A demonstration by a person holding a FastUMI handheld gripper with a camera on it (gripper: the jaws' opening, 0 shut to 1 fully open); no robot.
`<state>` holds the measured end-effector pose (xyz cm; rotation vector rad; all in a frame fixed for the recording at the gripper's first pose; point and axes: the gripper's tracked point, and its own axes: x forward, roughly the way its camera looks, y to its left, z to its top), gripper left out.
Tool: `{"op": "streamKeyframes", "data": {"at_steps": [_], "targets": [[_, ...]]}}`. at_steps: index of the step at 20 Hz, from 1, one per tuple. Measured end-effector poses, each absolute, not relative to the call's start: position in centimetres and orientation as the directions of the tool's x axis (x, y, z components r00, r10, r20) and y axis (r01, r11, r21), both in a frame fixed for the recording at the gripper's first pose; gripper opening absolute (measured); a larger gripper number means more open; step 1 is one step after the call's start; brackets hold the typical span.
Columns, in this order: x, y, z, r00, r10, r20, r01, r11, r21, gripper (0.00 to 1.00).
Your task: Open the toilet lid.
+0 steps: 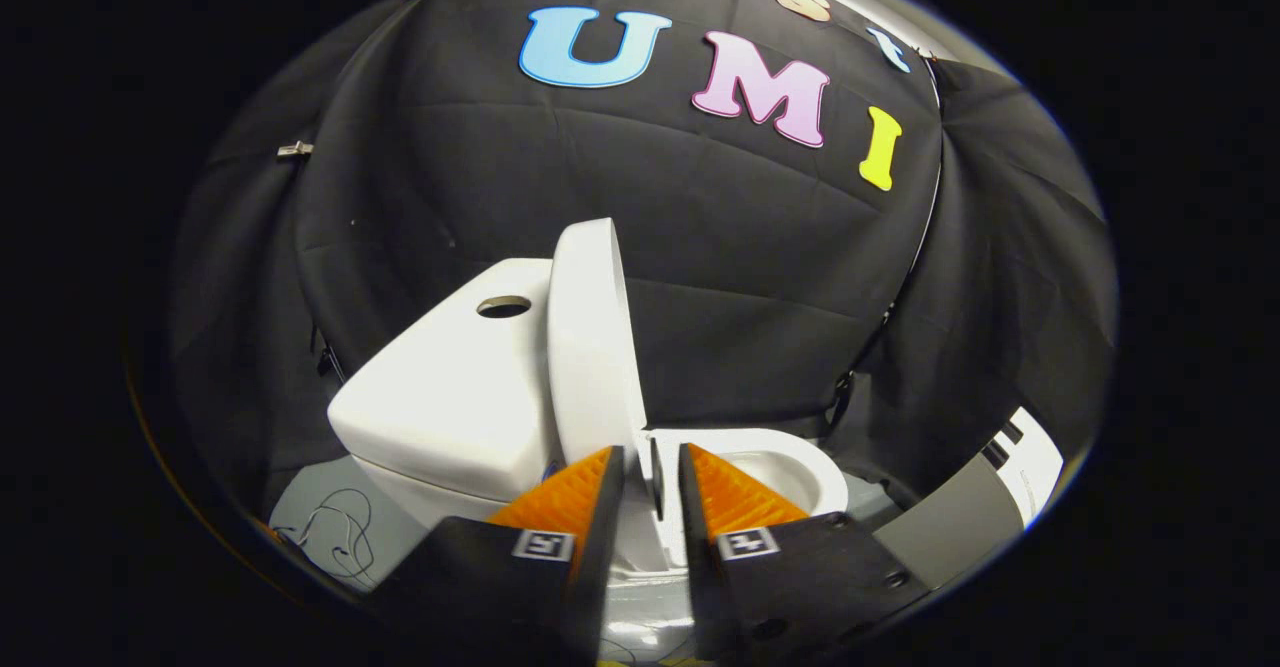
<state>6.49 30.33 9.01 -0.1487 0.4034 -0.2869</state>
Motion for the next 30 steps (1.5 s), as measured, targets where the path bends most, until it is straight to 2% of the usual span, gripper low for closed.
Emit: {"op": "streamKeyframes", "data": {"at_steps": [3, 4, 5, 6, 12, 21, 24, 27, 30], "targets": [[7.5, 32.3, 8.7, 0.903, -0.182, -0.389, 0.138, 0.981, -0.138, 0.86], [7.6, 32.1, 8.5, 0.897, -0.185, -0.402, 0.139, 0.980, -0.140, 1.00], [7.3, 31.6, 8.5, 0.891, -0.197, -0.409, 0.152, 0.978, -0.140, 0.97], [7.4, 31.6, 8.5, 0.891, -0.199, -0.409, 0.158, 0.979, -0.132, 1.00], [7.3, 31.8, 9.0, 0.897, -0.183, -0.402, 0.139, 0.981, -0.137, 1.00], [5.6, 31.2, 14.2, 0.933, -0.048, -0.356, 0.052, 0.999, 0.001, 1.00], [5.2, 29.3, 16.6, 0.953, -0.012, -0.303, 0.017, 1.000, 0.012, 0.99], [4.8, 26.8, 17.2, 0.954, 0.032, -0.297, -0.015, 0.998, 0.061, 0.99], [4.6, 22.1, 17.6, 0.963, 0.019, -0.270, 0.004, 0.997, 0.083, 0.99]]}}
